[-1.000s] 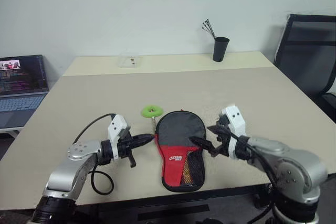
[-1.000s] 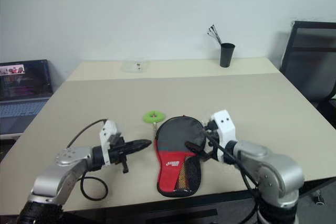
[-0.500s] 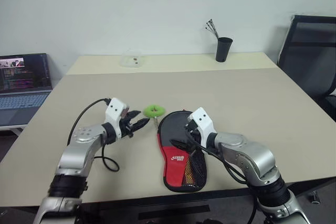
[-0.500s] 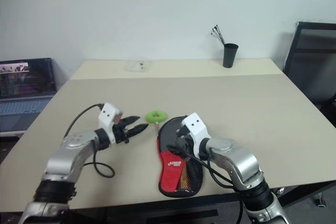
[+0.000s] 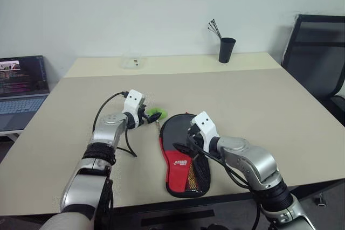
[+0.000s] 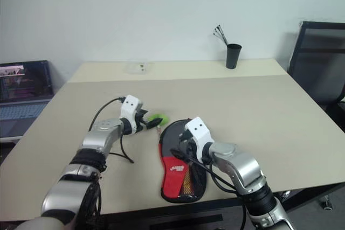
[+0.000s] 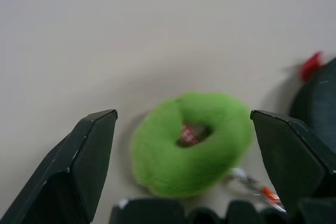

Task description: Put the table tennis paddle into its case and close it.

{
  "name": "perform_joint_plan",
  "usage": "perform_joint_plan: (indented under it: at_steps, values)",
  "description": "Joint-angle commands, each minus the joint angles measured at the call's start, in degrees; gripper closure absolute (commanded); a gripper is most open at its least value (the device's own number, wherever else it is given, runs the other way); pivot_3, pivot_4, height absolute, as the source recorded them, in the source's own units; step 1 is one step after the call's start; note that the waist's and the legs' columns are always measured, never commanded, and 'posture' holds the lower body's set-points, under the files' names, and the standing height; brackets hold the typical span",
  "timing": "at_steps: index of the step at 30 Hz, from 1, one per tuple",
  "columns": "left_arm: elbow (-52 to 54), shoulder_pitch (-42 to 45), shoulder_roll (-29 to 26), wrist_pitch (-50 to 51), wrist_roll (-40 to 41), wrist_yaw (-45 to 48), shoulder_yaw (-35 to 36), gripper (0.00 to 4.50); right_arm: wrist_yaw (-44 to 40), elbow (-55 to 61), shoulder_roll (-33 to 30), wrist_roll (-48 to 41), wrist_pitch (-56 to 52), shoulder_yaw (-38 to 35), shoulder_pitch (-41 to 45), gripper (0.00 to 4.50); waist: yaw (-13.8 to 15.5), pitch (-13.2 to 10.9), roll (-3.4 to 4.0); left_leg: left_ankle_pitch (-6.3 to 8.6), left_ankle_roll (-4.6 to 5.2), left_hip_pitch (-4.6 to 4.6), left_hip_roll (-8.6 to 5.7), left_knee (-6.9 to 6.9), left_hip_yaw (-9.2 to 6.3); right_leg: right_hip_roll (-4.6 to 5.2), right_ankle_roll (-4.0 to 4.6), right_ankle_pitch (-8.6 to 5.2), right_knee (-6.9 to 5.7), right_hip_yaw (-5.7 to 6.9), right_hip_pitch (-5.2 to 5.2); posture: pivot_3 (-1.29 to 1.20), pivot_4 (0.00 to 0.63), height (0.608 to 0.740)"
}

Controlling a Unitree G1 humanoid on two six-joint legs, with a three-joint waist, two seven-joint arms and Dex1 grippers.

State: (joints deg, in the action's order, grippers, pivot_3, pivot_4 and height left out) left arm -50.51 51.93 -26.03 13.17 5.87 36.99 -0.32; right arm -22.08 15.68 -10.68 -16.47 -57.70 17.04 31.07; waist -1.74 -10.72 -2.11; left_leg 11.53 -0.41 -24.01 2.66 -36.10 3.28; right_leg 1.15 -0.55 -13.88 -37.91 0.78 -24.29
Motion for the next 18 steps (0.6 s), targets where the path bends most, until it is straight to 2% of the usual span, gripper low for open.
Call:
perform_joint_plan:
  at_steps: [1, 10, 13, 18]
  values:
    - [-6.6, 4.2, 0.6, -3.3, -2.2, 0.9, -0.6, 0.07, 0.5, 1.5, 0.6, 0.5, 1.6, -0.2, 0.5, 0.0, 0.0, 0.0, 0.0, 0.0, 0.0, -0.01, -0.01, 0.0, 0.0, 0.0, 0.0, 0.0, 0.0, 0.01, 0.0, 0.0, 0.15, 0.74]
    - [-13.9, 6.1, 2.7, -5.8, -4.7, 4.8, -1.4, 0.07, 2.0, 1.3, 1.3, 1.3, 2.2, -0.9, 0.5, 0.0, 0.1, 0.0, -0.02, 0.0, 0.0, -0.01, -0.02, -0.02, 0.02, 0.02, 0.0, 0.0, -0.04, 0.03, 0.0, 0.0, 0.15, 0.74]
    - [-14.3, 5.9, 2.9, -6.3, -5.1, 5.1, -1.3, 0.66, 2.5, 0.9, 1.5, 1.8, 2.6, -1.2, 0.6, 0.0, 0.1, 0.0, -0.03, 0.0, 0.0, -0.01, -0.02, -0.04, 0.02, 0.02, 0.0, 0.0, -0.07, 0.03, 0.0, 0.0, 0.15, 0.74]
    - [-14.5, 5.5, 2.7, -6.7, -5.3, 5.1, -0.9, 2.36, 3.0, -0.1, 1.8, 2.6, 3.8, -1.4, 0.9, 0.0, 0.1, 0.0, -0.05, 0.0, 0.0, 0.02, -0.02, -0.06, 0.0, 0.02, 0.0, 0.0, -0.1, 0.01, 0.01, 0.0, 0.15, 0.74]
